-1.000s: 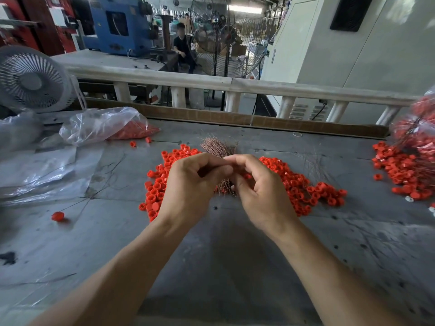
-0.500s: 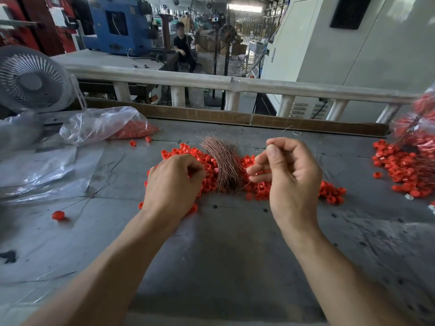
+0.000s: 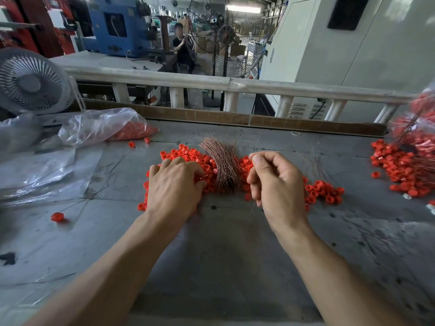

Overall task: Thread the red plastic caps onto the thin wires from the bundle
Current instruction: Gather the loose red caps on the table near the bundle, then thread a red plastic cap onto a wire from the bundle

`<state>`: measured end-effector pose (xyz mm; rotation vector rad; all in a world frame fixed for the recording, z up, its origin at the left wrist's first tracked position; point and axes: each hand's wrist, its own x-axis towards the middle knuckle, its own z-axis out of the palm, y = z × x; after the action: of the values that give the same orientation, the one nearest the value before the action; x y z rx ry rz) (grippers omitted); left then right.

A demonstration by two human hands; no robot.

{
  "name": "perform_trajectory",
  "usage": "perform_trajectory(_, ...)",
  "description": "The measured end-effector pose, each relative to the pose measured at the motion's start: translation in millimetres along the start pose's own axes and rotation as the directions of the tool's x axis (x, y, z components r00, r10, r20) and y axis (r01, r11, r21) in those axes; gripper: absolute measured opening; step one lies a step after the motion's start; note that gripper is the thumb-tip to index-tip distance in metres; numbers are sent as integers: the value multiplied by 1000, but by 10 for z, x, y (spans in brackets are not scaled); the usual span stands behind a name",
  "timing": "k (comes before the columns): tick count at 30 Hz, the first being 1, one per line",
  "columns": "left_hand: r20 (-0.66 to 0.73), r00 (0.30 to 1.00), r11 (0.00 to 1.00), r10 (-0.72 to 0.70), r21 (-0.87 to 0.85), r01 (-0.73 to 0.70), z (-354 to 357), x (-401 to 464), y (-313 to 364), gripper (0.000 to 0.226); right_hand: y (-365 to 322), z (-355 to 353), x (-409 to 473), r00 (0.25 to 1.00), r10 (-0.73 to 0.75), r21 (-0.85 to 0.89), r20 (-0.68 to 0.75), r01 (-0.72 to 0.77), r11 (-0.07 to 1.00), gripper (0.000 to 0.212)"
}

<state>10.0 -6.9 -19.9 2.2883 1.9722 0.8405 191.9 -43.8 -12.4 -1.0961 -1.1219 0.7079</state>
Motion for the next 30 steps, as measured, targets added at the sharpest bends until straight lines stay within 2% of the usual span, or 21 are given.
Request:
perform_trajectory(5,-12,1000,1000,16,8,-16,30,21,4,8,71,5,25,998,28,-36,50,-27,999,12)
perform_trajectory(9,-46,998,999,41,0,-41,40,30,20,12,95,20,13,997,-8,-92,74,15,996,14)
perform_trajectory(13,-144,989,993,22,-116,-39,-15,47,18,9,89,24,0,997,-23,-155,76,34,987,14)
perform_trajectory(15,-147,988,962,-51,-274,9,-49,50,16,8,84,19,-2,996,-26,-181,80,40,983,14)
perform_trajectory(17,-75,989,844,-129,-531,70,-72,46,41,10,84,14,-1,996,-33,-193,87,50,980,14)
perform_trajectory(19,44,987,628,-157,-767,134,-93,19,97,9,78,12,-6,993,-52,-204,105,72,976,13)
perform_trajectory(21,145,977,396,-157,-897,197,-109,-1,142,4,71,16,-16,989,-69,-199,127,94,976,13)
perform_trajectory(22,187,970,307,-155,-924,227,-112,-4,158,5,69,18,-23,988,-73,-194,138,99,976,13)
perform_trajectory(24,252,957,193,-144,-942,276,-109,-6,183,9,60,26,-36,985,-77,-194,152,106,975,11)
perform_trajectory(28,369,923,29,-108,-927,374,-118,-23,222,19,52,32,-47,984,-94,-224,152,127,966,11)
perform_trajectory(30,409,909,-4,-81,-912,410,-112,-30,231,25,45,32,-51,983,-96,-227,153,130,965,11)
